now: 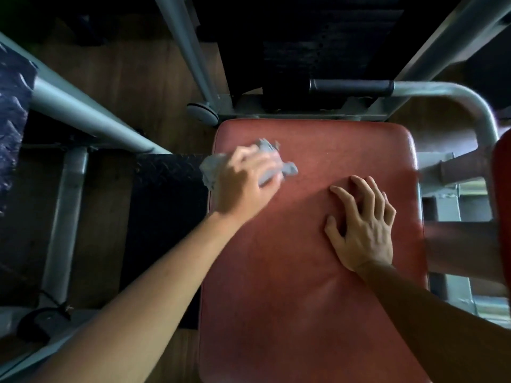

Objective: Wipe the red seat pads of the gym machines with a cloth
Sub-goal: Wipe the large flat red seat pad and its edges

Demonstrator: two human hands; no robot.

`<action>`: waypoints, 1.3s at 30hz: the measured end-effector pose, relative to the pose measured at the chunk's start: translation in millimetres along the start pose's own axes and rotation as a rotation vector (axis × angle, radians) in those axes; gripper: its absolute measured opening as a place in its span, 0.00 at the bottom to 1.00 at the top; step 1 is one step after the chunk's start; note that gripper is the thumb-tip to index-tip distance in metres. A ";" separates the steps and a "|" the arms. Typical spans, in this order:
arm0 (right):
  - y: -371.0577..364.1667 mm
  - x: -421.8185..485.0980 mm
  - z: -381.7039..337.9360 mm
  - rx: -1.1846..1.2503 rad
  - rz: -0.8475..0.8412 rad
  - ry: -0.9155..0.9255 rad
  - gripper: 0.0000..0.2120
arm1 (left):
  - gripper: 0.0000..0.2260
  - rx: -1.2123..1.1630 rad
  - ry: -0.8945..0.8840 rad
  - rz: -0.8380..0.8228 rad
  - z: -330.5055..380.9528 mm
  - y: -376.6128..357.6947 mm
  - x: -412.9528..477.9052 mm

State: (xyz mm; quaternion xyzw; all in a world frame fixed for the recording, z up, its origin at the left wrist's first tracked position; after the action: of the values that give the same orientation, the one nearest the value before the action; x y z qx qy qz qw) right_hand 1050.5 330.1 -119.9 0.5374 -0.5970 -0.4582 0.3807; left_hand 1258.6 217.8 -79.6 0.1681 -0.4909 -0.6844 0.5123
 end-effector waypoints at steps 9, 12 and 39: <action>0.8 0.3 0.7 0.010 0.000 -0.012 0.26 | 0.07 -0.076 -0.484 -0.230 33.4 -9.3 -52.6; -0.2 0.2 0.4 0.002 0.000 -0.013 0.26 | 0.09 -0.010 -0.160 -0.067 -12.6 -2.0 14.8; -2.3 2.5 4.6 0.000 -0.029 -0.025 0.32 | 0.14 0.219 -0.258 -0.086 -35.8 -11.2 41.0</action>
State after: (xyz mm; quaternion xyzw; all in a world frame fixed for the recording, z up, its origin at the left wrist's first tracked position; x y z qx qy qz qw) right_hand 1046.5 328.3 -123.5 0.5402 -0.5937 -0.4705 0.3664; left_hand 1261.7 164.4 -94.5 0.1548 -0.6166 -0.6639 0.3937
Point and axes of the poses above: each hand's wrist, its own x-axis towards the middle knuckle, its own y-axis out of the back of the hand, z = x × y, the point moved 7 cm from there along x, towards the middle knuckle, and after that the axes turned 4 degrees about -z, right-handed, at the moved point
